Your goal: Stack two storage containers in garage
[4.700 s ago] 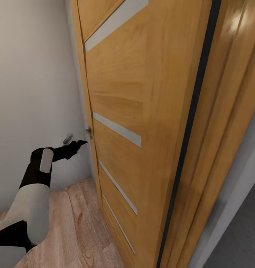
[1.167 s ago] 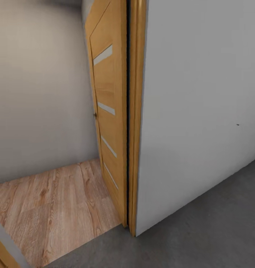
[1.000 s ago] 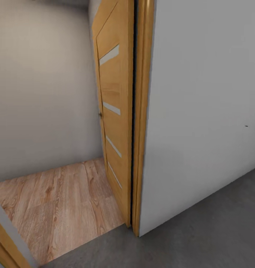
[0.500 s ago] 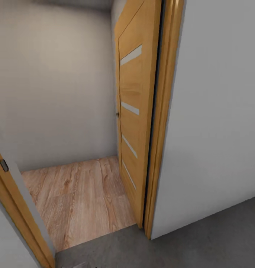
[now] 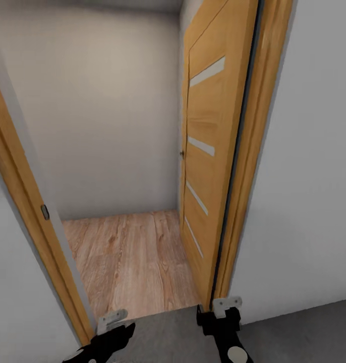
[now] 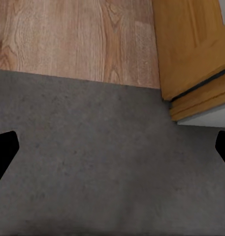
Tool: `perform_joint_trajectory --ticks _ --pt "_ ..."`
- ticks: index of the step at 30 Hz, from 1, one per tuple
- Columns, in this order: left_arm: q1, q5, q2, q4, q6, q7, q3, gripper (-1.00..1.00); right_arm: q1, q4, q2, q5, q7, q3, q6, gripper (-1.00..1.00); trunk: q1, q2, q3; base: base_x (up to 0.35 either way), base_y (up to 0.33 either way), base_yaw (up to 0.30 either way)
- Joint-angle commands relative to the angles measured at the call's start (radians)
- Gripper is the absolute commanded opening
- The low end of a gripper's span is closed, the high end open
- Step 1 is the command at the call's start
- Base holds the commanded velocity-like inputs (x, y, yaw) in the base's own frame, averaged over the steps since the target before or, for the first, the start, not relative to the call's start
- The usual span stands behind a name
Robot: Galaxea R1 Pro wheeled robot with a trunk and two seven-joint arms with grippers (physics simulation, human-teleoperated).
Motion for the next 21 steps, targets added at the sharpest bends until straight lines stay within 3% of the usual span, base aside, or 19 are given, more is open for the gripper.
perform_joint_trajectory --ticks 1,3,9,12,16,18,21 --pt "-0.003 -0.001 0.0 0.012 0.003 0.0 0.0 1.0 -0.011 -0.033 0.0 -0.001 -0.001 0.004 0.007 1.0 0.0 0.0 -0.001 0.0 0.0 0.264" --pt "-0.006 -0.001 0.0 0.028 0.006 -0.001 0.0 1.0 -0.024 -0.061 0.0 -0.001 -0.001 0.029 0.015 1.0 0.0 0.0 -0.002 0.0 0.0 0.263" --pt "-0.012 -0.001 -0.002 0.061 0.007 -0.002 -0.001 1.0 -0.061 -0.087 0.0 -0.001 0.001 0.211 0.021 1.0 0.0 0.0 -0.006 0.0 0.0 0.237" --pt "-0.02 0.0 -0.004 0.069 0.006 -0.004 -0.005 1.0 -0.094 -0.089 0.0 -0.004 0.001 0.234 0.024 1.0 0.0 0.0 -0.006 0.0 0.0 0.077" --pt "-0.023 0.001 -0.009 0.073 0.005 -0.007 -0.02 1.0 -0.119 -0.089 0.0 -0.004 0.0 0.306 0.022 1.0 0.0 0.0 -0.007 0.0 0.0 0.024" --pt "-0.024 0.001 -0.013 0.077 0.001 -0.01 -0.055 1.0 -0.132 -0.09 0.0 -0.003 -0.004 0.353 0.018 1.0 0.0 0.0 -0.007 0.0 0.0 0.008" --pt "-0.031 0.001 -0.024 0.098 -0.01 -0.009 -0.115 1.0 -0.165 -0.09 0.0 -0.003 -0.019 0.377 0.012 1.0 0.0 0.0 -0.007 0.0 0.0 0.003"
